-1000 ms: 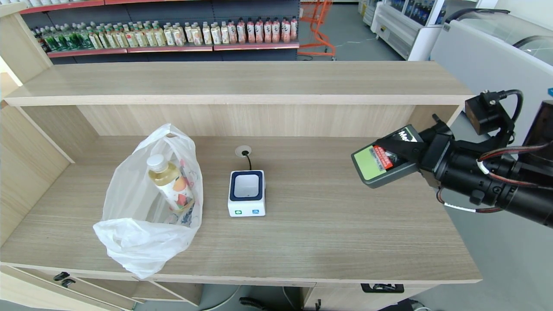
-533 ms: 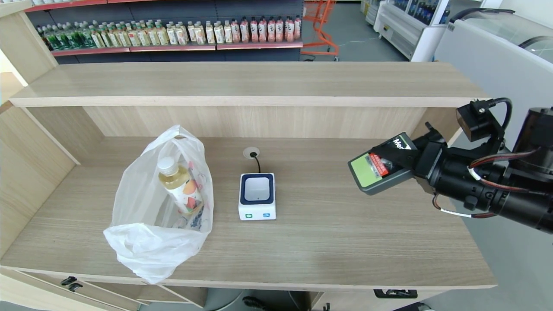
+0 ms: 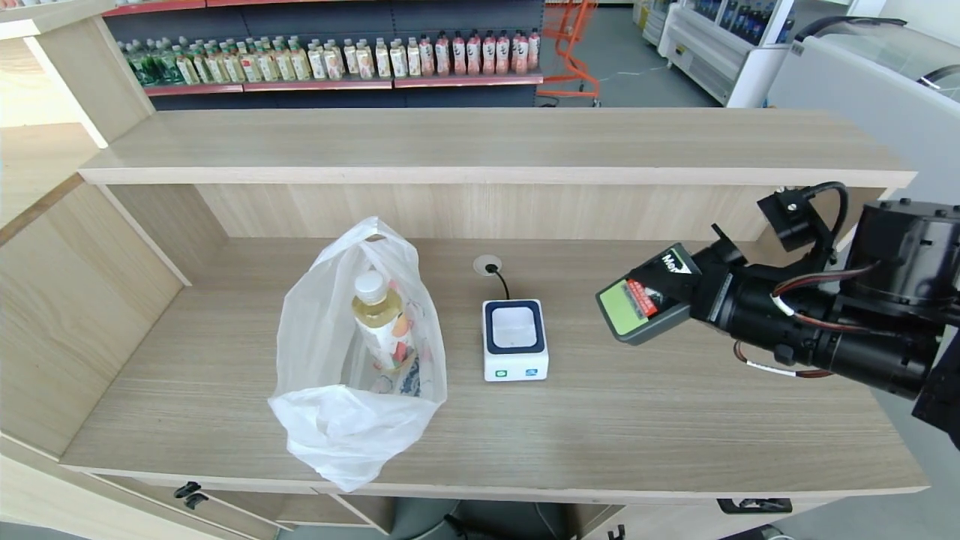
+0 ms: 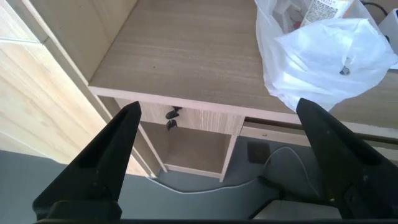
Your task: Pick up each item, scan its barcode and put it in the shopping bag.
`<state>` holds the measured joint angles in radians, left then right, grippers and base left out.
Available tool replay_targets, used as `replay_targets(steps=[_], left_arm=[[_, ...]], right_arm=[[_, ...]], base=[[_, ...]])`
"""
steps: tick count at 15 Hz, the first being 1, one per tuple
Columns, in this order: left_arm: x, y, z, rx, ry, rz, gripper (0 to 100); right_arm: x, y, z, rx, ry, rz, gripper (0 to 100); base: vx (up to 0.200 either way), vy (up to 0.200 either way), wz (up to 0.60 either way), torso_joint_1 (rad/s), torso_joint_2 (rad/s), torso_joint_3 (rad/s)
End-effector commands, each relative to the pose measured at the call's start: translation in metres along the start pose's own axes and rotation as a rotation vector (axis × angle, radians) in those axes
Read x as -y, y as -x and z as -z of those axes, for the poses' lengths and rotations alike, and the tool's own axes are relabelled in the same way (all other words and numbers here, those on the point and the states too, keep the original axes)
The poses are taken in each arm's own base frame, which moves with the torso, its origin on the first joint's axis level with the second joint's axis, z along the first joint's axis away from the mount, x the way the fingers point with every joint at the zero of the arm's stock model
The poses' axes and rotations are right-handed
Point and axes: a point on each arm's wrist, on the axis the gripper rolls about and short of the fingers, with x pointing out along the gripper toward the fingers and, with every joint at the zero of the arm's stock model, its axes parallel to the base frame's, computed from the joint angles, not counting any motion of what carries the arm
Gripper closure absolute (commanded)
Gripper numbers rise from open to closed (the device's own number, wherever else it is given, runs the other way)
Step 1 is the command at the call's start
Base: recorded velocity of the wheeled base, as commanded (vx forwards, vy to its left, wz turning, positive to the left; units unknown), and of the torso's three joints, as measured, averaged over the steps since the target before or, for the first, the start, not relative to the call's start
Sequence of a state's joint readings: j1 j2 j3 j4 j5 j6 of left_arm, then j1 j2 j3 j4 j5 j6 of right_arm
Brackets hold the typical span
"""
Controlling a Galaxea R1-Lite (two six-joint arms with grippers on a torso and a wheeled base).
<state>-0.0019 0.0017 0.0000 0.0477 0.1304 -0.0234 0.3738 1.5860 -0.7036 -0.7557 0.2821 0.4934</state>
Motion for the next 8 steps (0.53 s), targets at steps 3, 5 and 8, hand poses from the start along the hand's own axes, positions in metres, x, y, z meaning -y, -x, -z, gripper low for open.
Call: replay_targets(steps=[3, 5, 8], left_arm=[[0.000, 0.000, 0.000, 0.000, -0.005, 0.000, 0], [0.000, 0.000, 0.000, 0.000, -0.003, 0.000, 0], [0.000, 0.000, 0.000, 0.000, -0.003, 0.000, 0]], right_arm=[[0.018, -0.045, 0.005, -0.027, 0.037, 0.054, 100], [0.023, -0.067, 0.002, -0.025, 0.040, 0.051, 100], [0.037, -0.090, 0.014, -0.058, 0.082, 0.069, 100]], base=[[0.000, 0.133, 0.00, 0.000, 0.00, 0.000], [0.000, 0.000, 0.00, 0.000, 0.00, 0.000], [0.000, 0.000, 0.00, 0.000, 0.00, 0.000]])
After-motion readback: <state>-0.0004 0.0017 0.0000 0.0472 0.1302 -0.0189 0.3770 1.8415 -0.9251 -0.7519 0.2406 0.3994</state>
